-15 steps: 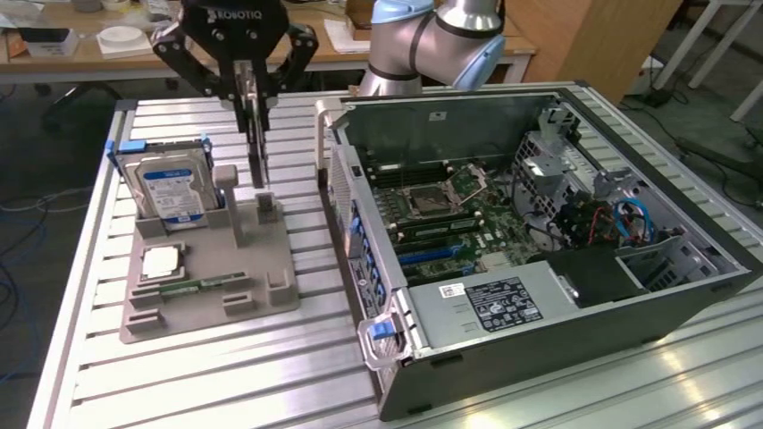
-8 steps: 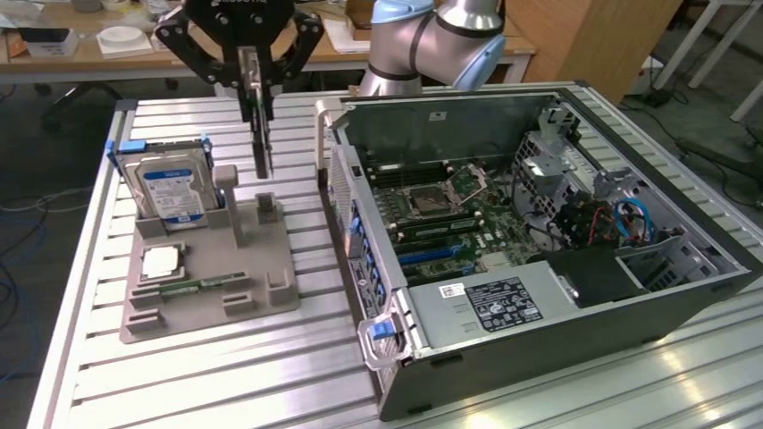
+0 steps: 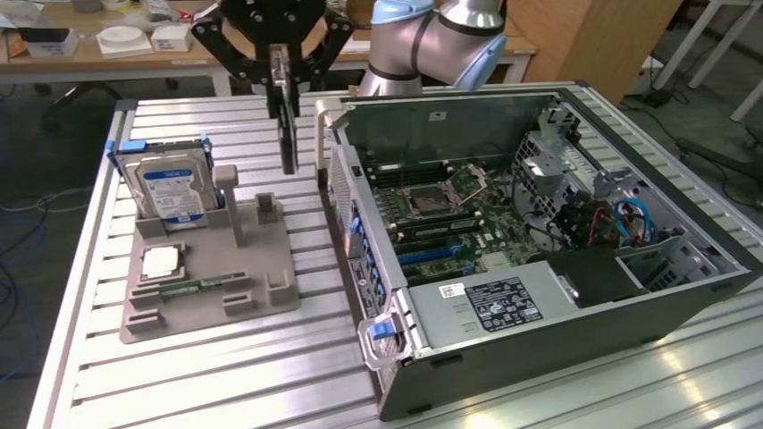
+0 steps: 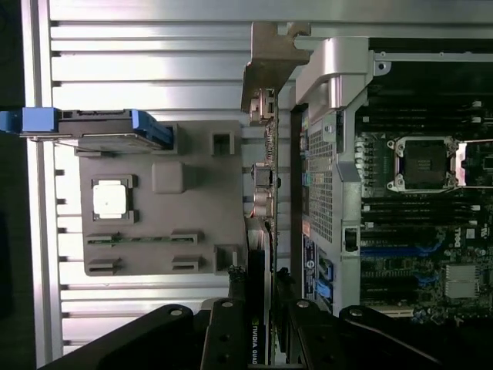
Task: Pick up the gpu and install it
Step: 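Pick up the gpu and move the gpu toward the slot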
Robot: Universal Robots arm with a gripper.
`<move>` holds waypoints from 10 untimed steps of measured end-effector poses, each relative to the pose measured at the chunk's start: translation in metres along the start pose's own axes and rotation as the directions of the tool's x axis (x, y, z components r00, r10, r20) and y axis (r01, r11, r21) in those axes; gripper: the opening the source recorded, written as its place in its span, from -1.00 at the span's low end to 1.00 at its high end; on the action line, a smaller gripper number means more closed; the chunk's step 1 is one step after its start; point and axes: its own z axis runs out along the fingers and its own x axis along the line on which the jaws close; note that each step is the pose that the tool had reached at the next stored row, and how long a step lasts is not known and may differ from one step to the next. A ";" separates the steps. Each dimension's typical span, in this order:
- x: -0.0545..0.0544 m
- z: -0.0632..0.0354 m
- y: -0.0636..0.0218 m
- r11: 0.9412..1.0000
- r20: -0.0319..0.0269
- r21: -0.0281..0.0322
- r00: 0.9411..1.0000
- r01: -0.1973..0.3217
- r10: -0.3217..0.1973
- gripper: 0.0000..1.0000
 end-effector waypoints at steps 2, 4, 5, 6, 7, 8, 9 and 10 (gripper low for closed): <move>-0.006 -0.0002 0.0001 1.000 -0.002 0.000 1.000 0.000 0.000 -0.48; -0.013 -0.0004 0.0002 1.000 -0.004 0.000 1.000 0.000 0.000 -0.48; -0.016 -0.0005 0.0003 1.000 -0.005 0.000 1.000 0.000 0.000 -0.48; -0.019 -0.0005 0.0003 1.000 -0.006 0.000 1.000 0.000 0.000 -0.48; -0.022 -0.0005 0.0004 1.000 -0.007 0.000 1.000 0.000 0.000 -0.48; -0.025 -0.0005 0.0004 1.000 -0.008 0.000 1.000 0.000 0.000 -0.48; -0.028 -0.0005 0.0005 1.000 -0.009 0.000 1.000 0.000 0.000 -0.48; -0.031 -0.0004 0.0005 1.000 -0.010 0.000 1.000 0.000 0.000 -0.48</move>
